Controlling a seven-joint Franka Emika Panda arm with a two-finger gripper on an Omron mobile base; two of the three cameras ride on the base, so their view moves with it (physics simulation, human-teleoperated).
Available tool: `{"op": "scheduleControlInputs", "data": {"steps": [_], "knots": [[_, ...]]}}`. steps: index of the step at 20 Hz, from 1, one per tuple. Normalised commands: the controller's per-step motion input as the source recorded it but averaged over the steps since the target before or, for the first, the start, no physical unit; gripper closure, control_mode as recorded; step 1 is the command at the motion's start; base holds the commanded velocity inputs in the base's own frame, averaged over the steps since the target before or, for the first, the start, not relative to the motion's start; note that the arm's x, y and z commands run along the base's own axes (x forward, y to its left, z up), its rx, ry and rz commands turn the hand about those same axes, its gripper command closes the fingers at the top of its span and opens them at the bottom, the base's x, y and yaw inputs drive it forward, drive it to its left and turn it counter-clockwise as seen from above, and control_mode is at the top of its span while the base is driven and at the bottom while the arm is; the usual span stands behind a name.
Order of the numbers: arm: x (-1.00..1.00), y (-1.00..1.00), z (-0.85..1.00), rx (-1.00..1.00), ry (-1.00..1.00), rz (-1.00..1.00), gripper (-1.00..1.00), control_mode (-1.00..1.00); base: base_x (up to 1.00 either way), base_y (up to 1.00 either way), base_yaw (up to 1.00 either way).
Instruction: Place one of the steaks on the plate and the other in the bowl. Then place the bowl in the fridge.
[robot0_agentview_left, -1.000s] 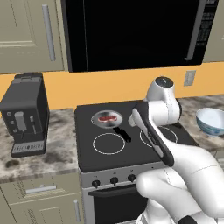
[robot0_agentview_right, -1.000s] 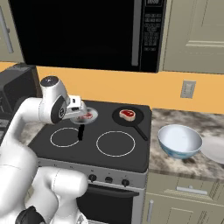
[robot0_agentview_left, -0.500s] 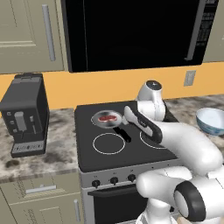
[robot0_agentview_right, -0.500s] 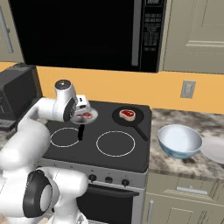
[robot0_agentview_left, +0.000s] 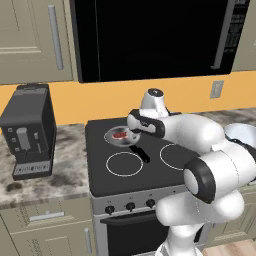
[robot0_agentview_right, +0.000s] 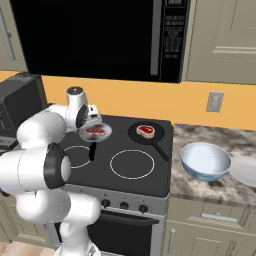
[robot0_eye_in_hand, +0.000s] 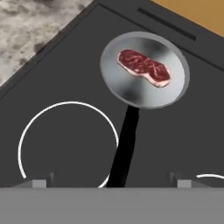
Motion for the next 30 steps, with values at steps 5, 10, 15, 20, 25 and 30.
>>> {"op": "scheduleControlInputs", "data": {"steps": [5, 10, 15, 20, 25, 30], "knots": [[0.66, 0.16, -0.27, -0.02, 0.18, 0.04, -1.00, -1.00, 0.00, 0.00, 0.00], [0.68, 0.00, -0.34, -0.02, 0.10, 0.12, -1.00, -1.00, 0.00, 0.00, 0.00], [0.53, 0.00, -0.38, -0.03, 0.04, 0.13, -1.00, -1.00, 0.00, 0.00, 0.00], [0.33, 0.00, -0.47, -0.11, 0.00, 0.10, -1.00, -1.00, 0.00, 0.00, 0.00], [0.38, 0.00, -0.36, -0.06, 0.00, 0.10, -1.00, -1.00, 0.00, 0.00, 0.00], [0.47, 0.00, -0.27, -0.01, 0.00, 0.11, -1.00, -1.00, 0.00, 0.00, 0.00]]}}
